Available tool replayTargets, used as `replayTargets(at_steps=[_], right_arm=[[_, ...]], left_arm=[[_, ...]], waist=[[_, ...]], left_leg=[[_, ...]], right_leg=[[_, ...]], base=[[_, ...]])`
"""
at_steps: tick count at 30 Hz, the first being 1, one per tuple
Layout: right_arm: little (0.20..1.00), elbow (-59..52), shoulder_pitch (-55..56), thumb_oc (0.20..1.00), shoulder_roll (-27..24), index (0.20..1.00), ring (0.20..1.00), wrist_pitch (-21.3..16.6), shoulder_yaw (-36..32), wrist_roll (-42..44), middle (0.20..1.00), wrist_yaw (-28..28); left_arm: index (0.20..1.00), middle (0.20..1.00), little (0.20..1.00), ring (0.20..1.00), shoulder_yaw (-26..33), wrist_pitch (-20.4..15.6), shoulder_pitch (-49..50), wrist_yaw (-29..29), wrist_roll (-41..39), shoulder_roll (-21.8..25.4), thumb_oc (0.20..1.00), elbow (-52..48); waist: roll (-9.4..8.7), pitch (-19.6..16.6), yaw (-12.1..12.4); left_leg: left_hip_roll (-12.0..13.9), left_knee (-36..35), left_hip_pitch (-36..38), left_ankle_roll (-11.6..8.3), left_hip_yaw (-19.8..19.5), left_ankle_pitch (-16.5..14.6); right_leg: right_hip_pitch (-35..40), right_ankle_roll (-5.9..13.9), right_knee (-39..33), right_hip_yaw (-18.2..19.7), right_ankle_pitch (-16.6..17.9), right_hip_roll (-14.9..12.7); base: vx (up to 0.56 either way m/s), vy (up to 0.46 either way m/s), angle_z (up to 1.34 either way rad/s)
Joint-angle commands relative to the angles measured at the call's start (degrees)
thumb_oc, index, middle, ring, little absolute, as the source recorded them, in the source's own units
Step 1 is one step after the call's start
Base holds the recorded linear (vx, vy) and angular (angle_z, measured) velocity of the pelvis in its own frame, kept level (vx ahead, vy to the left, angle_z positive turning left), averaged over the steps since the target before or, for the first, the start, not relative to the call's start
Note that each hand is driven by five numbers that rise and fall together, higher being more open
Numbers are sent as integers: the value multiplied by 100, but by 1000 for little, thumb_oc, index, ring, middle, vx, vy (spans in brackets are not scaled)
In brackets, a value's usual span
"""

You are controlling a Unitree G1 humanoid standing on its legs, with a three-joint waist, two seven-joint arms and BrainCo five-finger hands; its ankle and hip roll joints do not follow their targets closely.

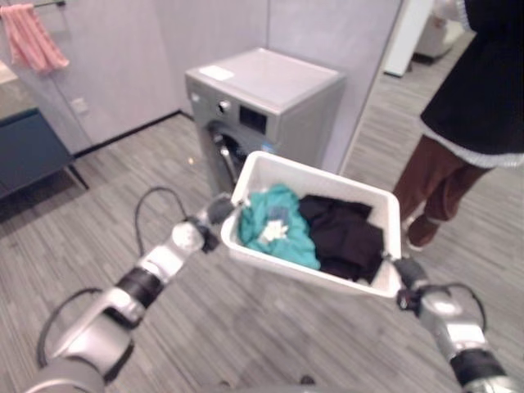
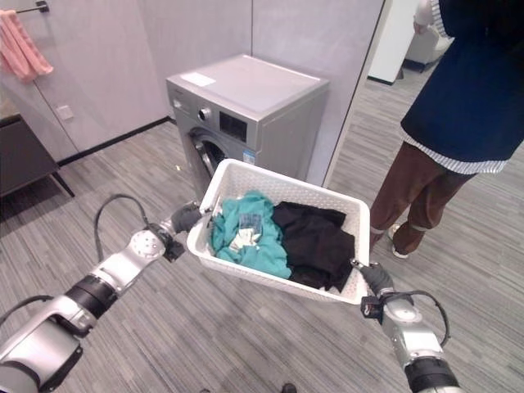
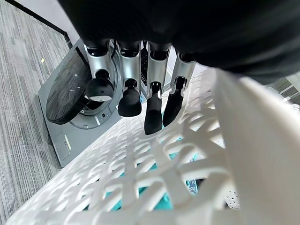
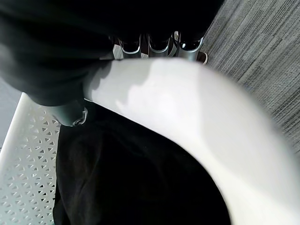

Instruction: Grab the laundry basket,head to the washer,open it,put in the laundry and shut it.

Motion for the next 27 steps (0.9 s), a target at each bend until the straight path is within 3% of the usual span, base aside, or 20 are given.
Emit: replayTargets(at_steps=[1,17,27], right_arm=[[200,-130,-360,200,-148,200,200,-552,-124,157,200,215],[200,206,-404,200,-125,200,200,-461,-59,476,200,297],[200,-27,-372,200,-171,200,200,-585,-151,-7,200,163]], left_arm=[[200,200,200,200,498,-593,-492,50,-435,-116,200,13],[200,200,200,200,468,-570,-521,15,-409,-138,200,99],[200,200,200,200,570,-563,-475,10,-450,-121,200,99]], waist=[[-67,-304,42],[-109,-300,73],[-59,-306,25]], left_leg=[[-232,217,-243,487,77,-303],[-235,158,-198,484,67,-296],[-233,110,-145,499,97,-305]], right_leg=[[-2,369,515,165,-598,-99],[25,364,476,130,-579,-108],[43,366,455,160,-585,-115]], base=[[0,0,0],[0,0,0],[0,0,0]])
